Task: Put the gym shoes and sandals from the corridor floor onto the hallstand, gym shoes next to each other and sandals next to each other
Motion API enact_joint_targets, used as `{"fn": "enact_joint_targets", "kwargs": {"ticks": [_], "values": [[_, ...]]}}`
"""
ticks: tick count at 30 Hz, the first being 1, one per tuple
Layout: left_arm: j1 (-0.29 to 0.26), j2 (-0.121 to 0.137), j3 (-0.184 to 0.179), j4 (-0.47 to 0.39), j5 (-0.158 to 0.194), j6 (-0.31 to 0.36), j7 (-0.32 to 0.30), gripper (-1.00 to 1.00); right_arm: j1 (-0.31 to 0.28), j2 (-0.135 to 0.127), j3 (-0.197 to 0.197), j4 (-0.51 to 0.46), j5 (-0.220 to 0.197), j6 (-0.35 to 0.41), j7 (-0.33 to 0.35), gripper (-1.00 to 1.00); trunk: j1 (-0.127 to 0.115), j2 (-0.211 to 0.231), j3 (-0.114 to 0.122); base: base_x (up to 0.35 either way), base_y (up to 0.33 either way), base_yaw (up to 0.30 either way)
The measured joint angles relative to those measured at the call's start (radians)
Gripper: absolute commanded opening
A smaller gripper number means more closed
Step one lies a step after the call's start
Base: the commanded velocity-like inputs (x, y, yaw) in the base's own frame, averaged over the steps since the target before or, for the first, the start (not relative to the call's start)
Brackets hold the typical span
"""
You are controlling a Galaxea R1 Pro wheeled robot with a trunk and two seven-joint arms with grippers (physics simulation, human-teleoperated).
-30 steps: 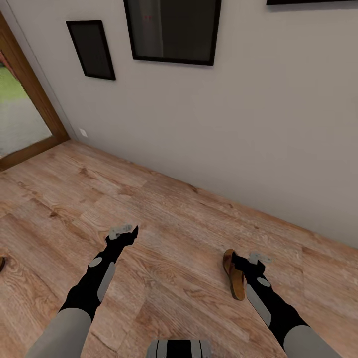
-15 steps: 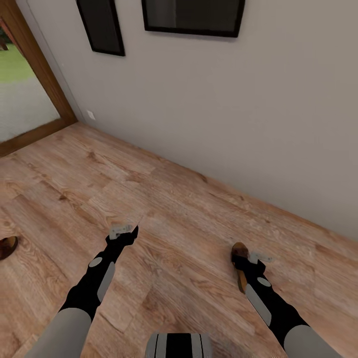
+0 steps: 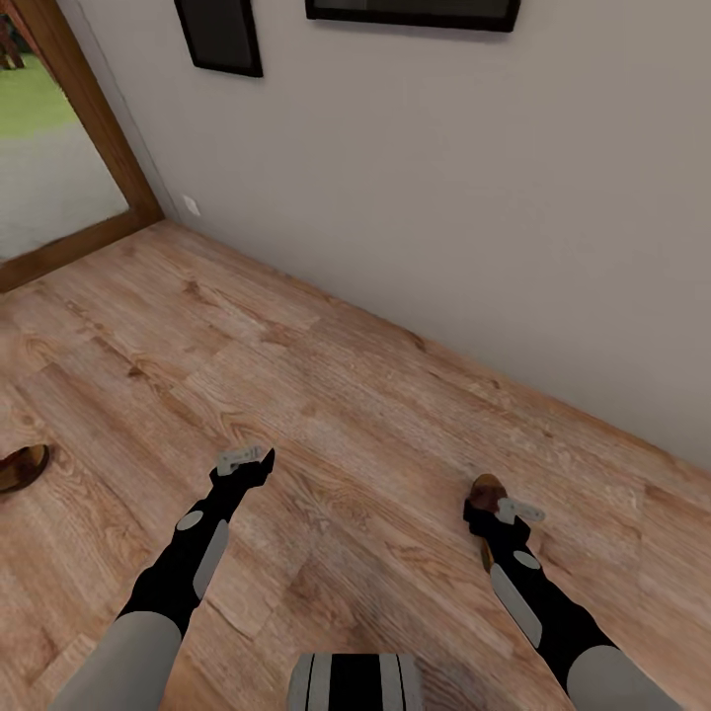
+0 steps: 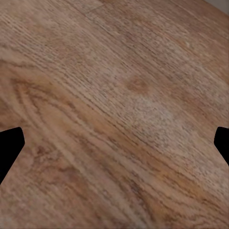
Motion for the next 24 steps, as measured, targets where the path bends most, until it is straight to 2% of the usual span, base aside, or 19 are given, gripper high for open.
{"fn": "enact_joint_targets", "kwargs": {"ticks": [10, 19, 23, 24], "values": [[0.0, 0.0, 0.0, 0.0, 0.0, 0.0, 0.0, 1.0, 0.0, -0.001, -0.001, 0.0, 0.0, 0.0, -0.001, 1.0, 0.0, 0.0, 0.0, 0.0, 0.0, -0.237], [0.0, 0.0, 0.0, 0.0, 0.0, 0.0, 0.0, 1.0, 0.0, 0.0, 0.002, 0.001, 0.005, 0.0, -0.002, 1.0, 0.0, 0.0, 0.0, 0.0, 0.0, -0.047], [0.0, 0.0, 0.0, 0.0, 0.0, 0.0, 0.0, 1.0, 0.0, -0.001, 0.003, 0.002, 0.041, 0.0, -0.002, 1.0, 0.0, 0.0, 0.0, 0.0, 0.0, -0.004], [0.0, 0.0, 0.0, 0.0, 0.0, 0.0, 0.0, 1.0, 0.0, -0.001, 0.003, 0.002, 0.069, 0.0, -0.002, 1.0, 0.0, 0.0, 0.0, 0.0, 0.0, -0.002]]}}
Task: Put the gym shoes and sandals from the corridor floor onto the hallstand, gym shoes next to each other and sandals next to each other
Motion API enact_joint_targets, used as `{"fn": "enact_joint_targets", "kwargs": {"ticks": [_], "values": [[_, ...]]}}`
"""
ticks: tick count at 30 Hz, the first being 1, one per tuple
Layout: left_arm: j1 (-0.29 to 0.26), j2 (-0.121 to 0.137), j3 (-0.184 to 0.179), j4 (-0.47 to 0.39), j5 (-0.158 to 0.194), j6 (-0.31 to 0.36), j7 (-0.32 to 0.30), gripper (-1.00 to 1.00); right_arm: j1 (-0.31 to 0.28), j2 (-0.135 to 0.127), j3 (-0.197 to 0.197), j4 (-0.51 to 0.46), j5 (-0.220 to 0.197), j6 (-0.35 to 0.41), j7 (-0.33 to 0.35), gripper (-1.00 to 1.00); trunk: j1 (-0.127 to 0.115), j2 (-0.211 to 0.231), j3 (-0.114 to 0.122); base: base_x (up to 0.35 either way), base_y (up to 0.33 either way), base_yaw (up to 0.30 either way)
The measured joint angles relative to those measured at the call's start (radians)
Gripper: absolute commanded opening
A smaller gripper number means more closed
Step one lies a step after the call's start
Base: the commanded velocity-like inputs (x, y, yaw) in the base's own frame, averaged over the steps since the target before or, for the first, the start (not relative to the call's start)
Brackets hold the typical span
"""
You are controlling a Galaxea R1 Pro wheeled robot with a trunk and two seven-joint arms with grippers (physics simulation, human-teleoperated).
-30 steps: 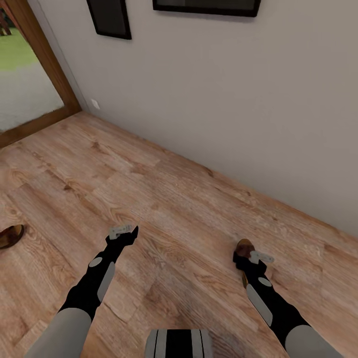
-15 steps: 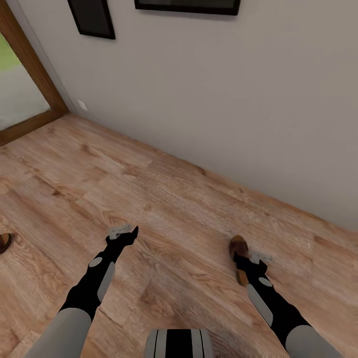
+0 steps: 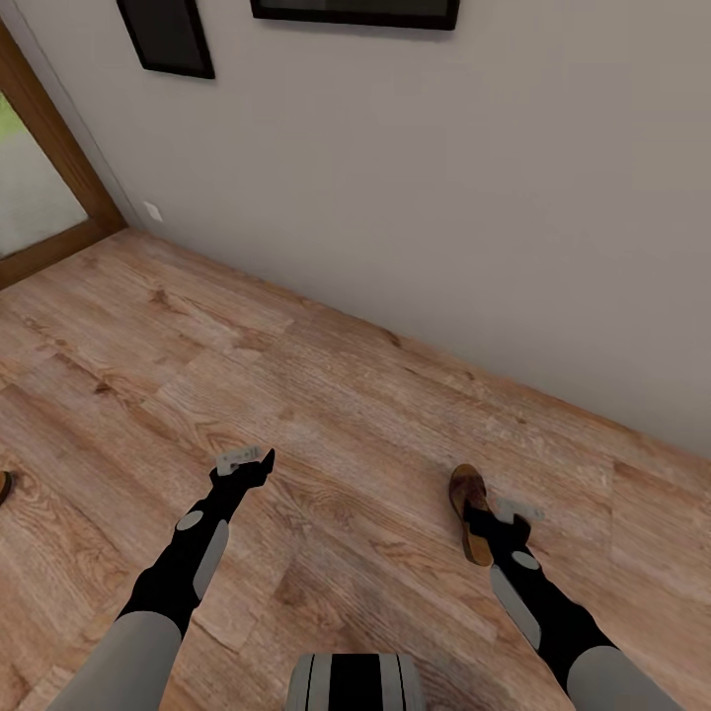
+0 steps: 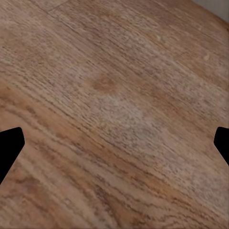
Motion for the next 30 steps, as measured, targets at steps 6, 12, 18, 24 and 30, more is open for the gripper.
{"fn": "enact_joint_targets", "kwargs": {"ticks": [6, 12, 18, 24, 30], "values": [[0.0, 0.0, 0.0, 0.0, 0.0, 0.0, 0.0, 1.0, 0.0, 0.002, -0.001, 0.0, 0.151, 0.0, 0.002, 1.0, 0.0, 0.0, 0.0, 0.0, 0.0, 0.0], [0.0, 0.0, 0.0, 0.0, 0.0, 0.0, 0.0, 1.0, 0.0, 0.003, -0.001, 0.0, 0.172, 0.0, 0.004, 1.0, 0.0, 0.0, 0.0, 0.0, 0.0, 0.0], [0.0, 0.0, 0.0, 0.0, 0.0, 0.0, 0.0, 1.0, 0.0, 0.003, -0.001, 0.0, 0.177, 0.0, 0.005, 1.0, 0.0, 0.0, -0.001, 0.0, 0.0, 0.0], [0.0, 0.0, 0.0, 0.0, 0.0, 0.001, 0.0, 1.0, 0.0, 0.003, -0.001, 0.0, 0.177, 0.0, 0.006, 1.0, 0.001, -0.001, -0.019, 0.0, 0.0, 0.0], [0.0, 0.0, 0.0, 0.0, 0.0, 0.001, 0.0, 1.0, 0.0, 0.003, -0.001, 0.0, 0.178, 0.0, 0.006, 1.0, 0.004, -0.002, -0.052, 0.0, 0.0, 0.0]]}}
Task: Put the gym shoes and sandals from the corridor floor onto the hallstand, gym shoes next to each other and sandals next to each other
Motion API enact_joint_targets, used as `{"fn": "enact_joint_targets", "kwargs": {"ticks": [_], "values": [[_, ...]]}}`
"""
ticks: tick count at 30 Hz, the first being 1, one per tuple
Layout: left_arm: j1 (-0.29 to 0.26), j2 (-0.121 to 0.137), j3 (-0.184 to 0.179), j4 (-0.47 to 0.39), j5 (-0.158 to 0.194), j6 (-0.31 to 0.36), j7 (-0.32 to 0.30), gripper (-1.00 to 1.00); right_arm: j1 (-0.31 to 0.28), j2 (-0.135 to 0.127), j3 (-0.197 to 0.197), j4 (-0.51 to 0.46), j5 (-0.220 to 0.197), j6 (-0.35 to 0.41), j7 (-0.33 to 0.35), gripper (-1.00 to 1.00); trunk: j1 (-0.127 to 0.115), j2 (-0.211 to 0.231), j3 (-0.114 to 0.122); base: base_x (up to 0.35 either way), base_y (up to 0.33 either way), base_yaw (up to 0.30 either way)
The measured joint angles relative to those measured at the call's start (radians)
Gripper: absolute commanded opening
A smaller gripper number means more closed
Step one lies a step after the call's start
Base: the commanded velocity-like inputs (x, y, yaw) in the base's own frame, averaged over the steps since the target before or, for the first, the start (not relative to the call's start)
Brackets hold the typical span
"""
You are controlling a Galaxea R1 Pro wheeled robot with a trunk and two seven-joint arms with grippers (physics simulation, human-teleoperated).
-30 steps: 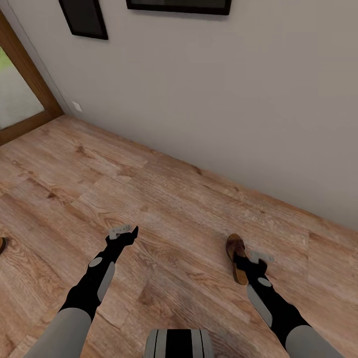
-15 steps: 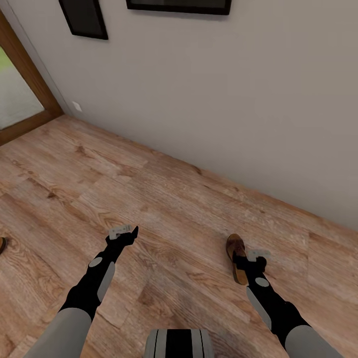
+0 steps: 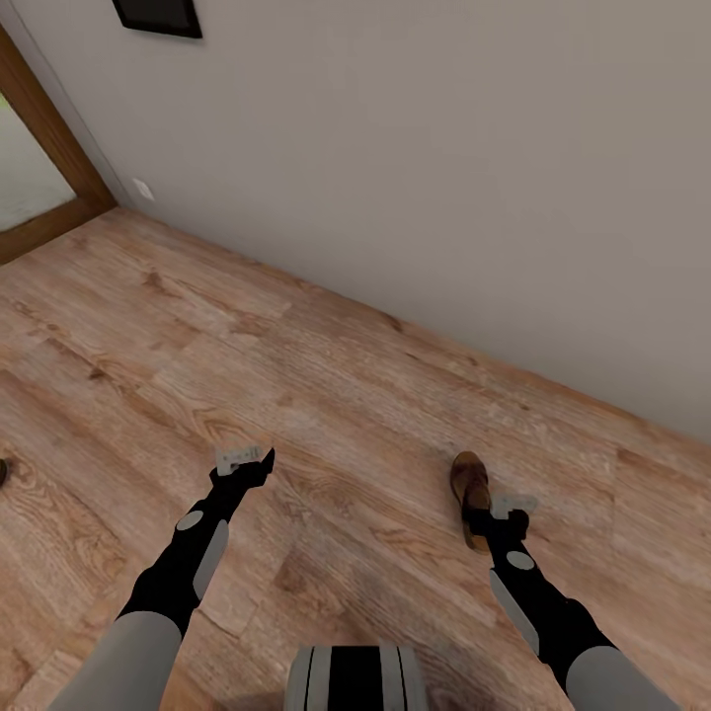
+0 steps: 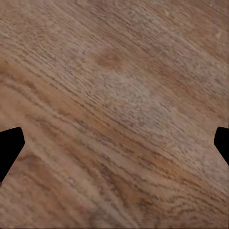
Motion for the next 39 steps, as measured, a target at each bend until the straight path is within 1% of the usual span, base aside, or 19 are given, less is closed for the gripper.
{"fn": "enact_joint_targets", "kwargs": {"ticks": [34, 39], "values": [[0.0, 0.0, 0.0, 0.0, 0.0, 0.0, 0.0, 1.0, 0.0, 0.0, 0.0, 0.0, 0.0, 0.0, -0.001, 1.0, 0.015, -0.008, -0.187, 0.0, 0.0, 0.0], [0.001, 0.0, 0.0, 0.0, 0.0, 0.0, 0.0, 1.0, 0.0, 0.0, 0.0, 0.0, 0.0, 0.0, -0.003, 1.0, 0.015, -0.008, -0.191, 0.0, 0.0, 0.0]]}}
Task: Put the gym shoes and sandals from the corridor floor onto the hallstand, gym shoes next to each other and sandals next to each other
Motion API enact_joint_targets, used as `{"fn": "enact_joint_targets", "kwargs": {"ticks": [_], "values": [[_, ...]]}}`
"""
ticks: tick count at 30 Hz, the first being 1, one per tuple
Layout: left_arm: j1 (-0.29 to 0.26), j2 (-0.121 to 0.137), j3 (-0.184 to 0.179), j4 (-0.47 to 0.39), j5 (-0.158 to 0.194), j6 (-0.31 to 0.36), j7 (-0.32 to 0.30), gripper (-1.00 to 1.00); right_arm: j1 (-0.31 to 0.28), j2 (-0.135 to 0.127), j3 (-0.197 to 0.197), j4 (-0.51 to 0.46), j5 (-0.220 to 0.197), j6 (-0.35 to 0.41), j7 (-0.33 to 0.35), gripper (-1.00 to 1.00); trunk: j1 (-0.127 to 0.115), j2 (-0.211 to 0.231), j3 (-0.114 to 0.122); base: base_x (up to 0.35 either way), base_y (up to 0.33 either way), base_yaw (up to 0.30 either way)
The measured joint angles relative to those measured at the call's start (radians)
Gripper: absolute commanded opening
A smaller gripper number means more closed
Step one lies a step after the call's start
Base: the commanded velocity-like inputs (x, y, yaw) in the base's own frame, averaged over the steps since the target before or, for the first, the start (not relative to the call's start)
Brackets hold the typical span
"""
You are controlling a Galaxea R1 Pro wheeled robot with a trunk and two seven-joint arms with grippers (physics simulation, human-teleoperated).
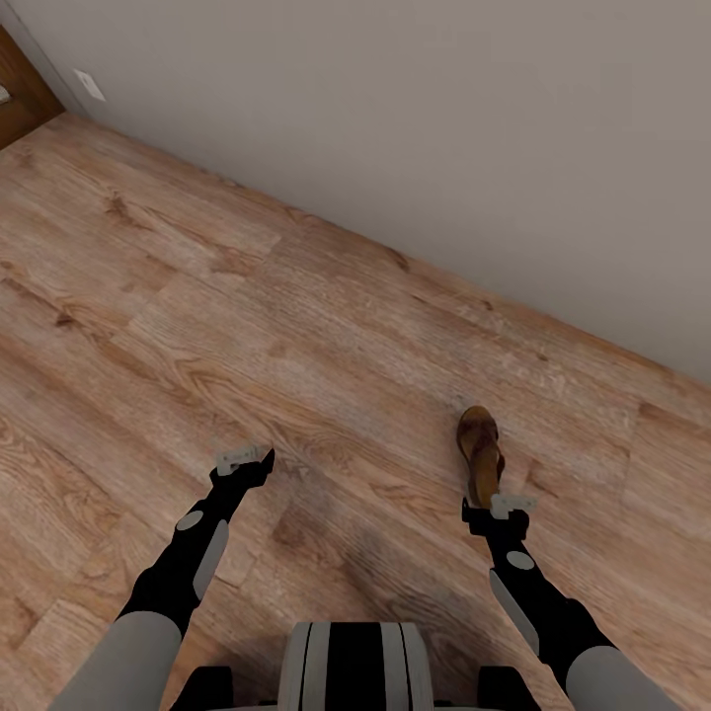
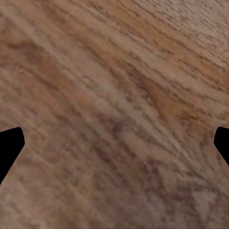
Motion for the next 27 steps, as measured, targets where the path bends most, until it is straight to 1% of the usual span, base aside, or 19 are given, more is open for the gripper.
{"fn": "enact_joint_targets", "kwargs": {"ticks": [4, 12, 27], "values": [[0.0, 0.0, 0.0, 0.0, 0.0, 0.0, 0.0, 1.0, 0.0, 0.0, 0.0, 0.0, 0.0, 0.0, -0.001, 1.0, 0.0, 0.0, -0.004, 0.0, 0.0, 0.0], [-0.001, 0.0, 0.0, 0.0, 0.0, 0.0, 0.0, 1.0, 0.0, 0.0, 0.0, 0.0, 0.0, 0.0, -0.001, 1.0, 0.004, -0.002, -0.045, 0.0, 0.0, 0.0], [-0.001, 0.0, 0.0, 0.0, 0.0, 0.0, 0.0, 1.0, 0.0, 0.0, 0.0, 0.0, 0.0, 0.0, -0.001, 1.0, 0.004, -0.002, -0.047, 0.0, 0.0, 0.0]]}}
